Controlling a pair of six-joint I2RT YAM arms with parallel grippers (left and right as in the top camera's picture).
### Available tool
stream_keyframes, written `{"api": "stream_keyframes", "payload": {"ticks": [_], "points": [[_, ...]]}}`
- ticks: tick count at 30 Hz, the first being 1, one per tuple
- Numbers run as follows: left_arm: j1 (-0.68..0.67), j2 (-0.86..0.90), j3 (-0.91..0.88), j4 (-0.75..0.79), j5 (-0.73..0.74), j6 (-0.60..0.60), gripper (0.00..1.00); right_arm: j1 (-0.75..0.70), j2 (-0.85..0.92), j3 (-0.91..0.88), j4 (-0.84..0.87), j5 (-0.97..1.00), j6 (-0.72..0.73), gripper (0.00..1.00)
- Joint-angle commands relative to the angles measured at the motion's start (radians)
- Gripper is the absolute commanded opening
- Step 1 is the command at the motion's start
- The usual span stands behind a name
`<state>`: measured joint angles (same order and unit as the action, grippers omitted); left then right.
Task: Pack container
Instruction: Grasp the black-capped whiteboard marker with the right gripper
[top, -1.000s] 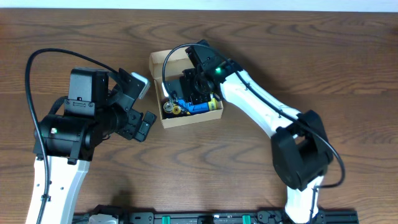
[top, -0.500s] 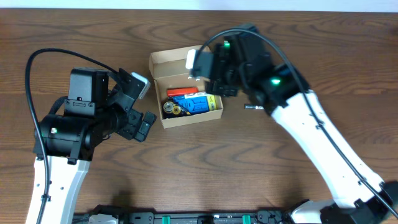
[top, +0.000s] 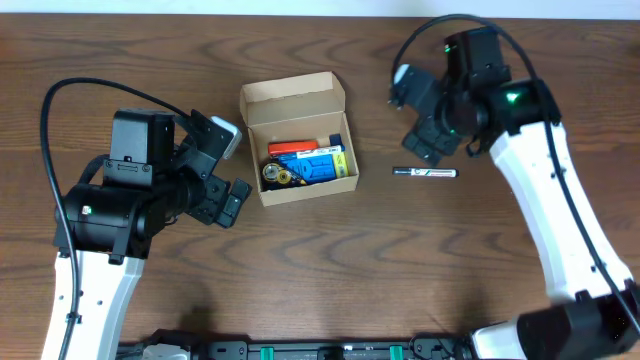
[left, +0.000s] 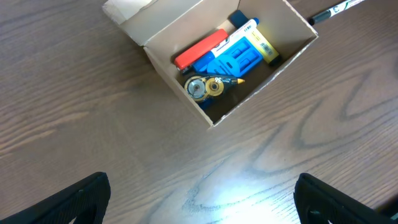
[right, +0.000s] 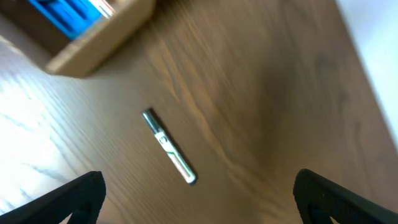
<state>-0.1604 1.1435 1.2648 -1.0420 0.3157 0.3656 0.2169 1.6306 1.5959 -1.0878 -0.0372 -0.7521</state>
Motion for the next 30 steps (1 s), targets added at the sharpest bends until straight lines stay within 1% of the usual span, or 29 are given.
{"api": "stream_keyframes", "payload": {"ticks": [1,6,14,18,25,30], "points": [[0.005,0.0,0.011,-0.002,0.014,-0.007,0.95,-0.048,0.058,-0.034,0.003,-0.019,0.013,0.99],[0.005,0.0,0.011,-0.002,0.014,-0.007,0.95,-0.085,0.153,-0.063,0.019,-0.02,-0.006,0.99],[0.005,0.0,0.011,-0.002,0.014,-0.007,0.95,-0.084,0.309,-0.075,0.03,-0.024,-0.016,0.99],[0.005,0.0,0.011,-0.002,0.014,-0.007,0.95,-0.074,0.362,-0.111,0.042,-0.023,-0.016,0.99],[0.005,0.0,0.011,-0.002,0.014,-0.007,0.95,-0.059,0.368,-0.238,0.18,0.003,-0.005,0.99],[0.005,0.0,0.011,-0.002,0.014,-0.007,0.95,-0.058,0.368,-0.29,0.277,0.015,0.012,0.99]]}}
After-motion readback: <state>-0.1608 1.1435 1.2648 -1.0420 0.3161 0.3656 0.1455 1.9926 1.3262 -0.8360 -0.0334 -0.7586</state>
